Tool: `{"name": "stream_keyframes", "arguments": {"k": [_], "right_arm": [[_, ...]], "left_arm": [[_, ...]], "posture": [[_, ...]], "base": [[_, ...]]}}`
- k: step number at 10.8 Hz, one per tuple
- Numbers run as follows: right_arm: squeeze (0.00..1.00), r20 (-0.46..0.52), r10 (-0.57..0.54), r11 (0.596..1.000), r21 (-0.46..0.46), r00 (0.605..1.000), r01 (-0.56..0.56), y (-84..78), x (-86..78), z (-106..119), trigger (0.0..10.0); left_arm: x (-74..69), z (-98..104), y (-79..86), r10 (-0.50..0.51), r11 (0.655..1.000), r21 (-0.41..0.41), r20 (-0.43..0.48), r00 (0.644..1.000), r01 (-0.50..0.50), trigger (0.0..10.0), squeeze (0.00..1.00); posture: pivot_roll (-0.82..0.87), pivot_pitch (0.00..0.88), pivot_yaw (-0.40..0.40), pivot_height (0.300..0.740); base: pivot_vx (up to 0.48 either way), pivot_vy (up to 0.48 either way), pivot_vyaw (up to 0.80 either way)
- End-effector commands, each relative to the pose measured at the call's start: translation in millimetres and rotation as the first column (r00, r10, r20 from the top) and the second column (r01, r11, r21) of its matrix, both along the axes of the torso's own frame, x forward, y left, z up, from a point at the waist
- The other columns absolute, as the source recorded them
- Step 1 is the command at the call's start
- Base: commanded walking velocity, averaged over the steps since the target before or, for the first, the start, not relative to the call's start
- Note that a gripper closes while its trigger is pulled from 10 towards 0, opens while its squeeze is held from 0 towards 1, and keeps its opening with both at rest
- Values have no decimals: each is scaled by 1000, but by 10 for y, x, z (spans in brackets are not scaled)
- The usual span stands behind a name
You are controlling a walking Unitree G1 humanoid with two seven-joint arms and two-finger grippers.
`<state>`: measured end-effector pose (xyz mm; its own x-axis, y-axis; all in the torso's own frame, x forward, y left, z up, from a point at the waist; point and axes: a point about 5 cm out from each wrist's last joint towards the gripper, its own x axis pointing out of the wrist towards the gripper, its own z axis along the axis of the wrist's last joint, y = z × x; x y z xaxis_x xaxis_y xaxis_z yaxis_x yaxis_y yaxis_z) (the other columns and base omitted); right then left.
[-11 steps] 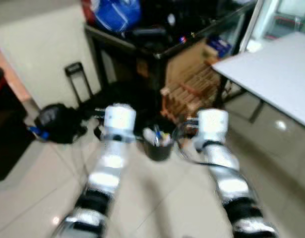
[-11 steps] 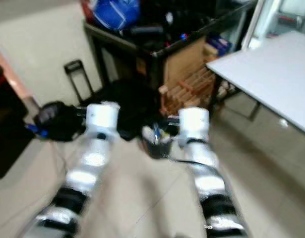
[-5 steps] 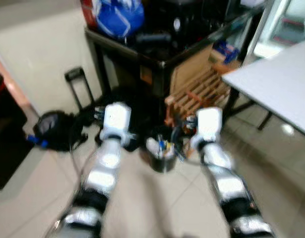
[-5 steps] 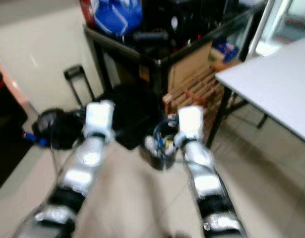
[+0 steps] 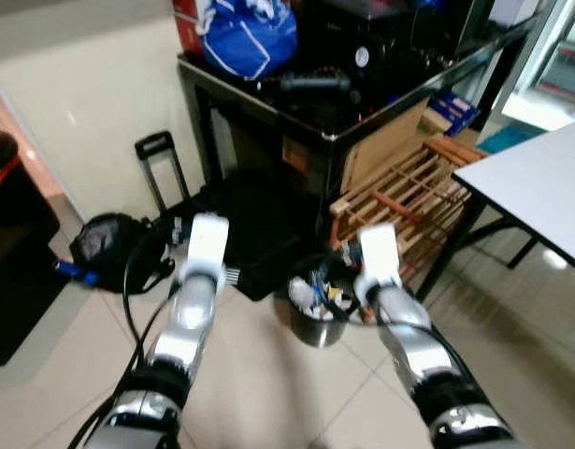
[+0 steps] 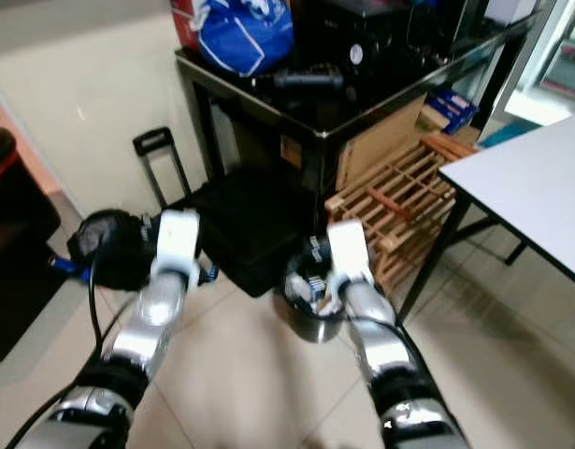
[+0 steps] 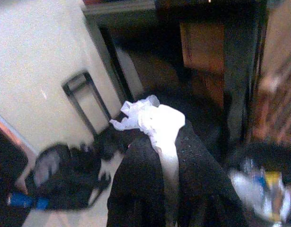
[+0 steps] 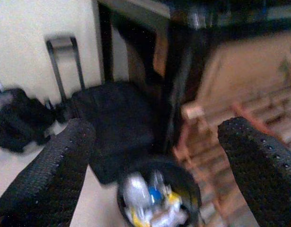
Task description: Picking trash to rubbish bin
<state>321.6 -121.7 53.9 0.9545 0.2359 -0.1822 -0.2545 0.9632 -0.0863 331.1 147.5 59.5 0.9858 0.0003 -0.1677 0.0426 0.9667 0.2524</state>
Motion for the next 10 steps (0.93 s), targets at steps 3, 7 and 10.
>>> {"name": "stream_keyframes", "arguments": {"k": [3,7,10], "right_arm": [[0,-307,-30,996,-92,951,1,-159,-406,-654,10000],[0,-530,-223,974,-97,818,203,-471,-907,-1101,10000],[0,-571,-412,893,-99,710,439,-747,-996,-1144,10000]], "left_arm": [[-404,-624,146,-9,998,62,-287,958,28,10000,0],[-848,-1023,287,37,999,42,-454,890,-21,10000,0],[-975,-1107,296,-2,1000,-26,-490,872,-12,10000,0]], "posture": [[-21,70,34,740],[-20,80,24,740],[-17,78,16,740]], "base": [[386,0,0],[344,0,0],[284,0,0]]}}
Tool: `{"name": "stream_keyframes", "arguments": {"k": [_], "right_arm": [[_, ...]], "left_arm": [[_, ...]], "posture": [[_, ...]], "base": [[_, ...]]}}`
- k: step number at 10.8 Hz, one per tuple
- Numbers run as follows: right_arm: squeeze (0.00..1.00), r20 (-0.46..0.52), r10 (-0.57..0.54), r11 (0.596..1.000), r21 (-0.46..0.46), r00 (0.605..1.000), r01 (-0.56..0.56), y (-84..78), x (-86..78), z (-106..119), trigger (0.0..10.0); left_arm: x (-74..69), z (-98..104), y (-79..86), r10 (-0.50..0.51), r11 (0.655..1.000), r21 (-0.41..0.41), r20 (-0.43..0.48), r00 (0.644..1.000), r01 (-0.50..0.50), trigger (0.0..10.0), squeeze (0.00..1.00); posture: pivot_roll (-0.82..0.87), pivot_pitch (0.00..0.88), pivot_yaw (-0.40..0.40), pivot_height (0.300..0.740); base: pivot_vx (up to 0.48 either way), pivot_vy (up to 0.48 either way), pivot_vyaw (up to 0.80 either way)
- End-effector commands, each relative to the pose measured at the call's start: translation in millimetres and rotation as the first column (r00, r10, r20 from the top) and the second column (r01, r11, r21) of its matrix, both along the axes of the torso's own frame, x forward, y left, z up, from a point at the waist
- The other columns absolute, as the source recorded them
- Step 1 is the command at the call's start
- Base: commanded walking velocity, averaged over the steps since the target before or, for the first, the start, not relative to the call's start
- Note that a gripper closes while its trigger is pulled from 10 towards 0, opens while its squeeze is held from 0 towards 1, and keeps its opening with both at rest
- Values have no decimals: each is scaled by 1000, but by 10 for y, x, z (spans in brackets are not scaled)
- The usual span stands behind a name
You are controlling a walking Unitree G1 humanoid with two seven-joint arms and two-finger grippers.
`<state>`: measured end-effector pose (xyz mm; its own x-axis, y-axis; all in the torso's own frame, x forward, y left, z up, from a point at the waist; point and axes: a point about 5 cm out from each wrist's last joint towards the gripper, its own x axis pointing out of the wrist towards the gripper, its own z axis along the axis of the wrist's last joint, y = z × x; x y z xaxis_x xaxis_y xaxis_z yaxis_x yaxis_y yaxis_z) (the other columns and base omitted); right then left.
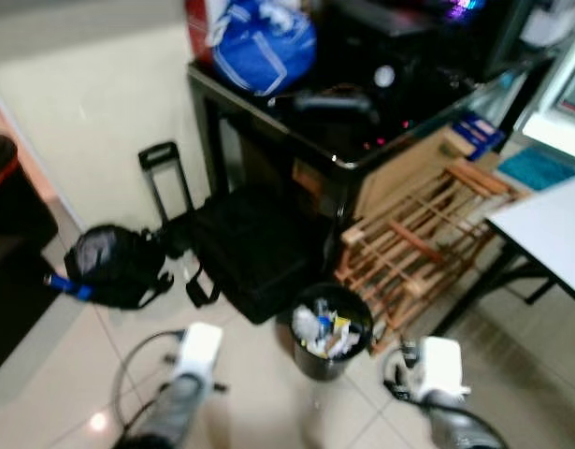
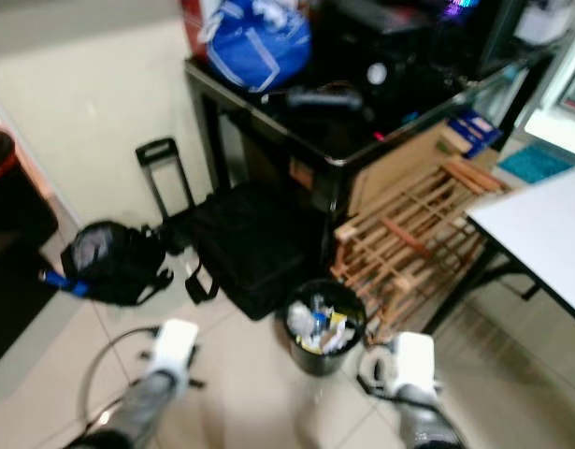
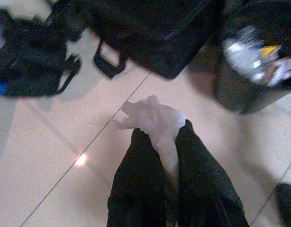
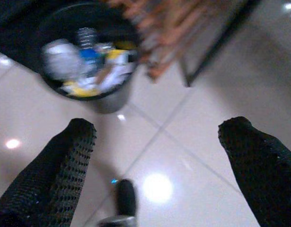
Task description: Picking trash to rubbish bin
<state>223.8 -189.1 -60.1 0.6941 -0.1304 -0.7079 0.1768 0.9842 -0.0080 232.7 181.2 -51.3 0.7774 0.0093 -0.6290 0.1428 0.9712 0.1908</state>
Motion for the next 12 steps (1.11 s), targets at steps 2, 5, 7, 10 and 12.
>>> {"name": "stream_keyframes", "arguments": {"k": [2,5,7,10,12], "right_arm": [[0,-19,-32,999,-15,999,32,-83,-18,-5,10000],[0,-2,-20,1000,19,1000,20,-4,9,2,10000],[0,15,-13,999,39,1000,12,36,41,19,10000],[0,22,1,999,52,1000,-3,57,64,31,10000],[0,27,12,997,70,1000,-14,80,76,36,10000]], "left_arm": [[5,-2,-35,-18,1000,-21,-5,1000,18,10000,0],[38,18,-53,-48,999,-20,1,999,48,10000,0],[54,26,-47,-45,999,-3,0,999,45,10000,0],[74,39,-5,-30,1000,9,-1,1000,30,10000,0],[78,40,-9,-28,1000,12,-2,1000,28,10000,0]], "posture": [[-11,71,17,740],[-15,60,23,740],[-14,52,25,740],[-14,45,24,740],[-12,50,21,740]], "base": [[274,0,0],[181,0,0],[266,0,0],[296,0,0],[302,0,0]]}}
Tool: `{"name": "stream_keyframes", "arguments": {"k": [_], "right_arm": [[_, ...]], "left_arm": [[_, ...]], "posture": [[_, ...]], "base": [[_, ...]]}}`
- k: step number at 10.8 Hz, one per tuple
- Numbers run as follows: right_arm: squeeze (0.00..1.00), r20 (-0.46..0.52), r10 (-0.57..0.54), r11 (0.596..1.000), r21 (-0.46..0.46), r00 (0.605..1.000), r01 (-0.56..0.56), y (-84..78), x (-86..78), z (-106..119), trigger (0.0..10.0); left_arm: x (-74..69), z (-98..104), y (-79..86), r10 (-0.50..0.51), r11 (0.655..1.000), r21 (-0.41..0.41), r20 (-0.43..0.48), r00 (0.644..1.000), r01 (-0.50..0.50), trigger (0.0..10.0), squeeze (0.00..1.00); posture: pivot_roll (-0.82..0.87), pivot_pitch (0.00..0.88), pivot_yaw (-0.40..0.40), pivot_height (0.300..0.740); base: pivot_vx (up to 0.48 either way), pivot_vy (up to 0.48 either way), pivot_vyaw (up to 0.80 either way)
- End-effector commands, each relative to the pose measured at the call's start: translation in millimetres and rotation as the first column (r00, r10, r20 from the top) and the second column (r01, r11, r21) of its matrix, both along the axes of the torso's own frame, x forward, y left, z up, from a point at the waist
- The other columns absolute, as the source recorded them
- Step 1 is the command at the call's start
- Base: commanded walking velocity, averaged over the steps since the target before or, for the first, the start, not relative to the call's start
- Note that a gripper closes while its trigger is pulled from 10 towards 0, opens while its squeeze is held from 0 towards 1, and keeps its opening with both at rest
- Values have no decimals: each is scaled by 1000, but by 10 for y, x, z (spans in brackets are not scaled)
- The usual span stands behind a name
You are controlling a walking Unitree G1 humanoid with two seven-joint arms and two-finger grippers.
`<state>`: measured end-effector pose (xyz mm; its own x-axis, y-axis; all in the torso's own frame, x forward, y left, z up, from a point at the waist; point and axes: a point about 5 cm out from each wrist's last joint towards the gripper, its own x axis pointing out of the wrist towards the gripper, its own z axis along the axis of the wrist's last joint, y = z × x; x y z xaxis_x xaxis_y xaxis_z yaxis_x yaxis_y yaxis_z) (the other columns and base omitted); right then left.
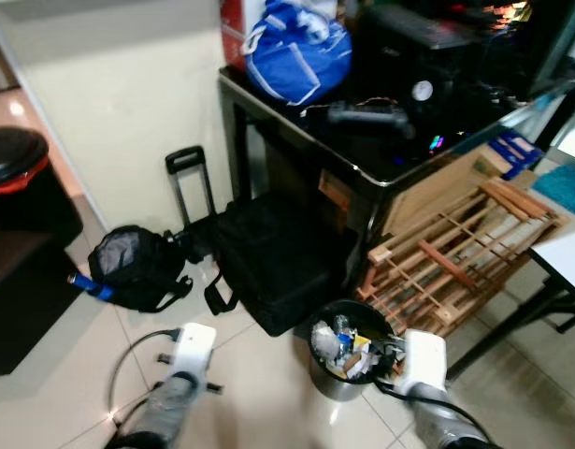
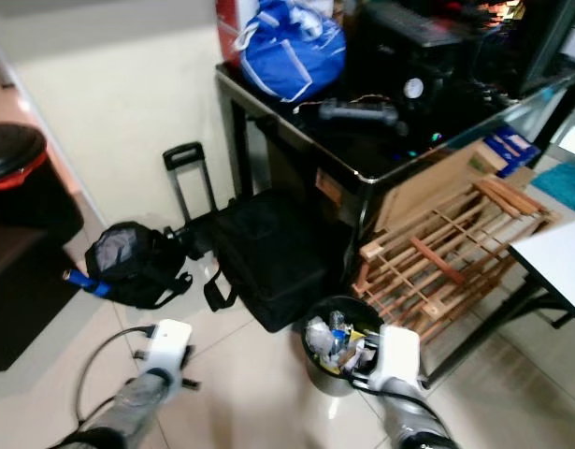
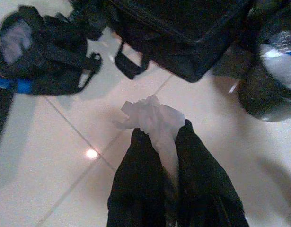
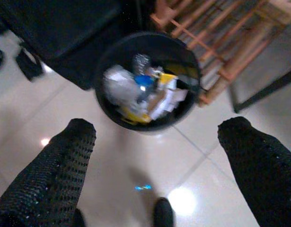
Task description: Picking trash to rubbish bin
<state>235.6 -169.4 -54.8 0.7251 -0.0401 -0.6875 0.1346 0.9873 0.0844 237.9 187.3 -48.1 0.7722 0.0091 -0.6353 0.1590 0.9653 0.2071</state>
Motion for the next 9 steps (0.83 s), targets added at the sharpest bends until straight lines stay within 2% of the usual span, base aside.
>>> {"name": "stream_keyframes", "arguments": {"k": [1,2,7,9], "right_arm": [[0,-12,-17,1000,-10,1000,17,-103,-40,-17,10000],[0,-10,-16,1000,-6,1000,16,-100,-39,-16,10000],[0,-4,-4,1000,-3,1000,4,-87,-31,-11,10000],[0,-6,0,1000,1,1000,0,-77,-31,-12,10000]], "left_arm": [[24,6,-69,-10,1000,-5,4,1000,10,10000,0],[27,7,-74,-9,1000,-5,5,1000,9,10000,0],[29,7,-84,-9,1000,-2,5,1000,9,10000,0],[43,20,-111,-10,1000,-22,22,1000,11,10000,0]], "posture": [[-12,52,20,740],[-10,53,18,740],[-10,63,17,740],[-10,63,18,740]], "base": [[319,0,-550],[337,0,-563],[326,0,0],[0,0,-788]]}}
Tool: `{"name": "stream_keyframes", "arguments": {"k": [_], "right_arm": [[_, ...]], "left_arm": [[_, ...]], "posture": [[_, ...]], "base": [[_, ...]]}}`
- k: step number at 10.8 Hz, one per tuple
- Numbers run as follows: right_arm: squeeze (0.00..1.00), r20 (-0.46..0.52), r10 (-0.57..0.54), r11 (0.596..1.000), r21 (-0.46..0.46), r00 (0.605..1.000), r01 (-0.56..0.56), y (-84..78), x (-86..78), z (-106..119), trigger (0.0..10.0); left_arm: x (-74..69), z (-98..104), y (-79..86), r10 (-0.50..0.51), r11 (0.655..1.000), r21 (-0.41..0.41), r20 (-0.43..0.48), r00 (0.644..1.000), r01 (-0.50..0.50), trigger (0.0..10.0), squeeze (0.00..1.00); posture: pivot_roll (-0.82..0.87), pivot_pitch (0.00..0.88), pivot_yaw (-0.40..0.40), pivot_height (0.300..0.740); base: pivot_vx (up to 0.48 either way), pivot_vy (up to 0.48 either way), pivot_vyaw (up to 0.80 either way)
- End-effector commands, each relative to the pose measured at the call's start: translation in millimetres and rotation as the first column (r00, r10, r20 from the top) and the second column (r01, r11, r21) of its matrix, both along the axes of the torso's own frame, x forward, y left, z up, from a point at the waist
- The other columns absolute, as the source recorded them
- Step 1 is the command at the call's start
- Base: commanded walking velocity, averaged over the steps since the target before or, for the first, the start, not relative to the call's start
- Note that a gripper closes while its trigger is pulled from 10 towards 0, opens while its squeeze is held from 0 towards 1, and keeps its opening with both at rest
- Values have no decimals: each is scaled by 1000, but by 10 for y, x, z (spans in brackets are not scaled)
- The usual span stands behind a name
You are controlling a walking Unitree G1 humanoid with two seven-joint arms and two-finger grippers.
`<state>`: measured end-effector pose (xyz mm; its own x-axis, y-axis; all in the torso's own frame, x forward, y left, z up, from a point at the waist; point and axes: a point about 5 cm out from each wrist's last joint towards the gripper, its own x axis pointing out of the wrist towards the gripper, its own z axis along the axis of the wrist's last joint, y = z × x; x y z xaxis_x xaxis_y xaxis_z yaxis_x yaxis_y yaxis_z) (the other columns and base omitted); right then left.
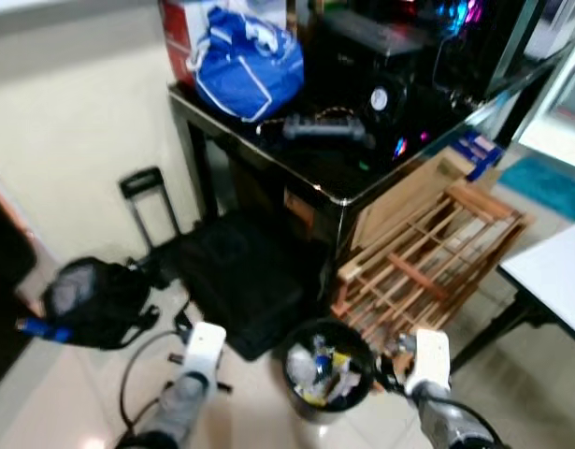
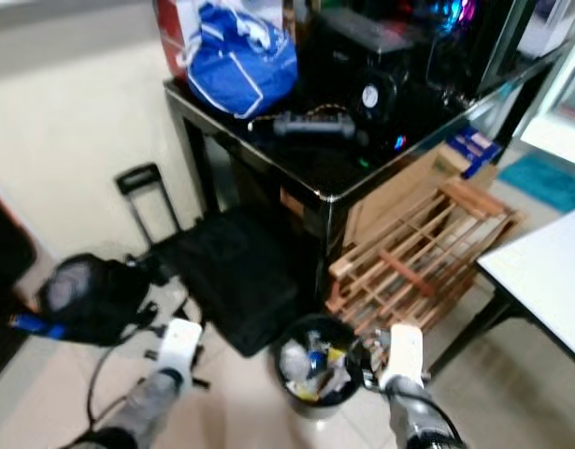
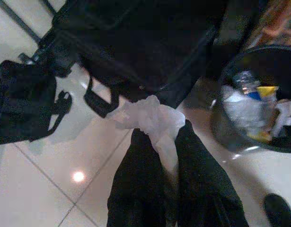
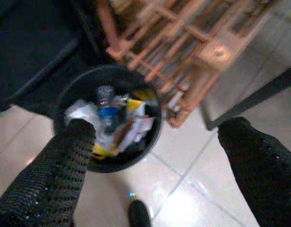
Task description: Picking trash to rubbish bin
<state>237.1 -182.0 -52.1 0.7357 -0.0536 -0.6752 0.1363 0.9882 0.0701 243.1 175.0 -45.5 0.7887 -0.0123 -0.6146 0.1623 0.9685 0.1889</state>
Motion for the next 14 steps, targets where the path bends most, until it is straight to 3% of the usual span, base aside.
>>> {"name": "stream_keyframes", "arguments": {"k": [1,4,8,14], "right_arm": [[0,-21,4,1000,18,1000,-4,54,-43,-38,10000],[0,-19,3,1000,18,1000,-3,55,-37,-34,10000],[0,-12,7,1000,16,1000,-7,55,-26,-26,10000],[0,-11,8,1000,19,1000,-8,57,-26,-26,10000]], "left_arm": [[-9,-6,4,0,1000,-7,-5,1000,0,10000,0],[-13,-9,10,2,1000,-4,-5,1000,-2,10000,0],[-14,-14,1,-4,1000,0,-14,1000,4,10000,0],[-23,-22,4,-6,1000,13,-21,1000,7,10000,0]], "posture": [[-12,64,19,740],[-10,65,19,740],[-10,62,20,740],[-10,61,19,740]], "base": [[0,0,-788],[0,0,-669],[0,0,0],[455,0,0]]}}
